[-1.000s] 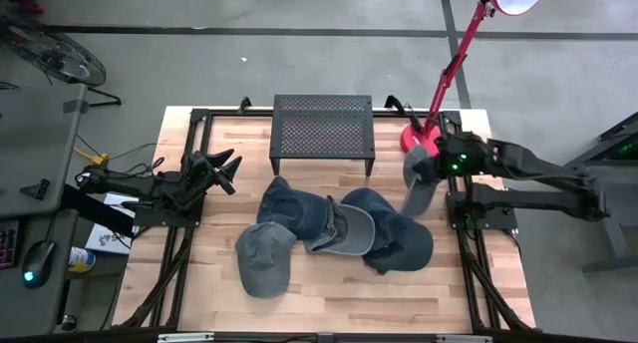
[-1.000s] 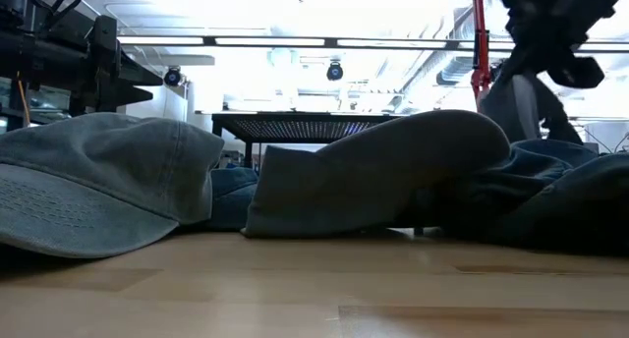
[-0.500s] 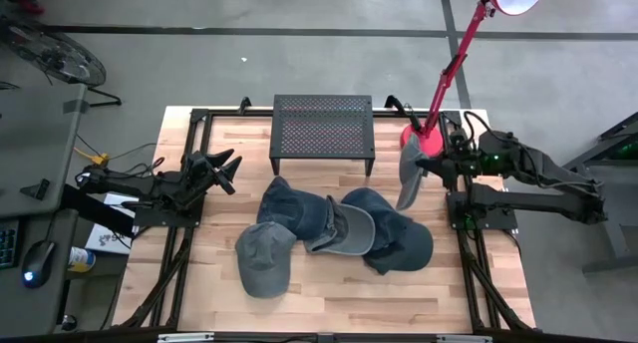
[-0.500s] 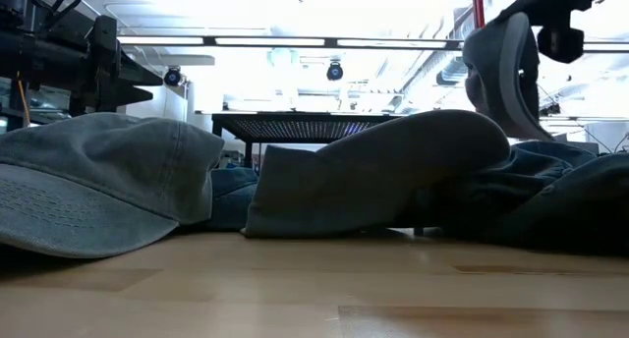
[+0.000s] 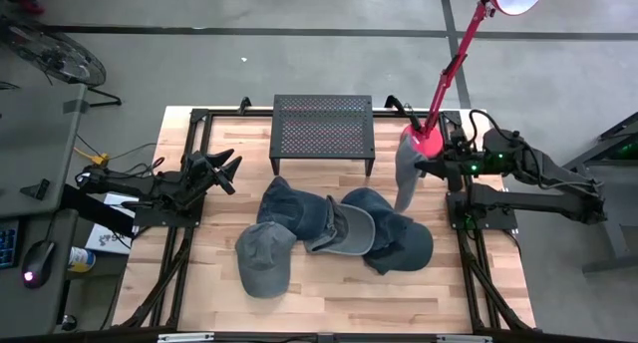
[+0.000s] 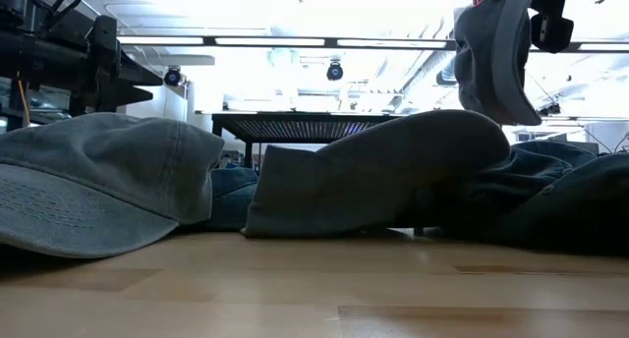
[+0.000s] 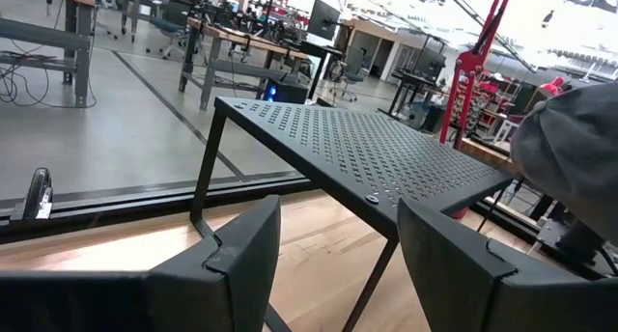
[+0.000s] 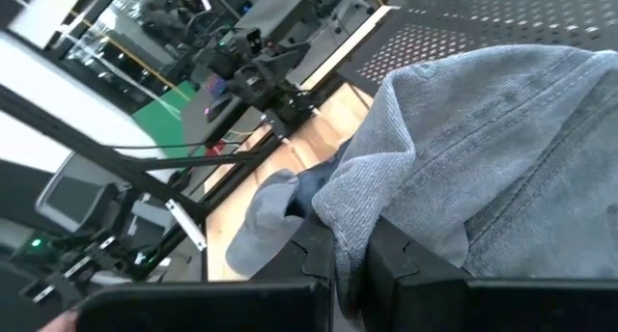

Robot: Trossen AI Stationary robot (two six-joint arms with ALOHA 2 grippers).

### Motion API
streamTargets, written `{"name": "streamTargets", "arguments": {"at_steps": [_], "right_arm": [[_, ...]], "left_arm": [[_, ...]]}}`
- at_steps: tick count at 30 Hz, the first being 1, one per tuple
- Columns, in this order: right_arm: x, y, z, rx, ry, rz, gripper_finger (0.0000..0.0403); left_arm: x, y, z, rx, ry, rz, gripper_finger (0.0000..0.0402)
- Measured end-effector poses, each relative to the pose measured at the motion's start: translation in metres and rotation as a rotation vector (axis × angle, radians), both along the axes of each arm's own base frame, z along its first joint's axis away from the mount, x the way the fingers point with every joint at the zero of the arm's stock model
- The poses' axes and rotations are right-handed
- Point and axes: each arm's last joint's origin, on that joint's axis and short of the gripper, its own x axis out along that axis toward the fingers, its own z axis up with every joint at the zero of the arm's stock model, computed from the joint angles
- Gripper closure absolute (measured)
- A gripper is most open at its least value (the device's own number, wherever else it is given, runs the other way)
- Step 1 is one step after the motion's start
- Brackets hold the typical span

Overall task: Pick & Place hat
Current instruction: Put the top gray cap on the shelf

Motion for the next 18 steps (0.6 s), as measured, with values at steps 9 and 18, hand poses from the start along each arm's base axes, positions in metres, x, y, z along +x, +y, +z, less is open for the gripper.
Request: {"name": "streamTargets", "arguments": {"at_steps": [9,18], "right_arm": [[0.0001,0.0002,0.0004,0.009,-0.005,0.004,0.0393],[0.001,-0.0001,0.0035,0.024,-0.039,-0.004,0.0393]], "left_arm": [[-0.0003,0.0003,0.0001,0.001,0.001,0.014,0.0195],[0.0002,-0.0003,0.0001,0.0,-0.001,-0.013,0.0195]]}}
